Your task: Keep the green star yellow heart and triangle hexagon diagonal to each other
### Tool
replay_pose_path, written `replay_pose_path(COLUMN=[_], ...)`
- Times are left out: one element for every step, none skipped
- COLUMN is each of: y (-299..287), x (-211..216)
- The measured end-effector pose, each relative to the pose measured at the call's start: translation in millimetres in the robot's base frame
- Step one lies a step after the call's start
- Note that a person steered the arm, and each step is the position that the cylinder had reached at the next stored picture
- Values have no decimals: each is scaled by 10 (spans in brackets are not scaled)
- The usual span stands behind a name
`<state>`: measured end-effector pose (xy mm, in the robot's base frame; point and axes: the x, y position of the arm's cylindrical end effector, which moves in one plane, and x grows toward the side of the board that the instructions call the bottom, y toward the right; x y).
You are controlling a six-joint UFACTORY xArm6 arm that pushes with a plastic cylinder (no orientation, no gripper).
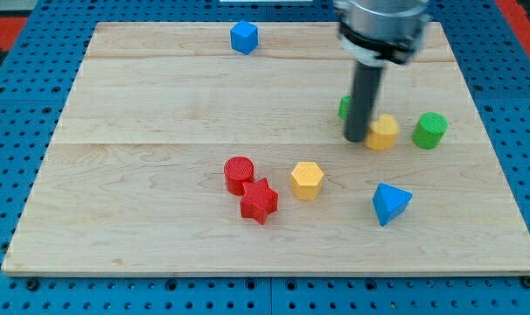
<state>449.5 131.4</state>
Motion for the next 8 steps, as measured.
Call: replay_pose_path(y=[33, 639, 787, 364, 79, 227, 173, 188], x=[251, 312, 806, 939, 884, 884, 878, 1030])
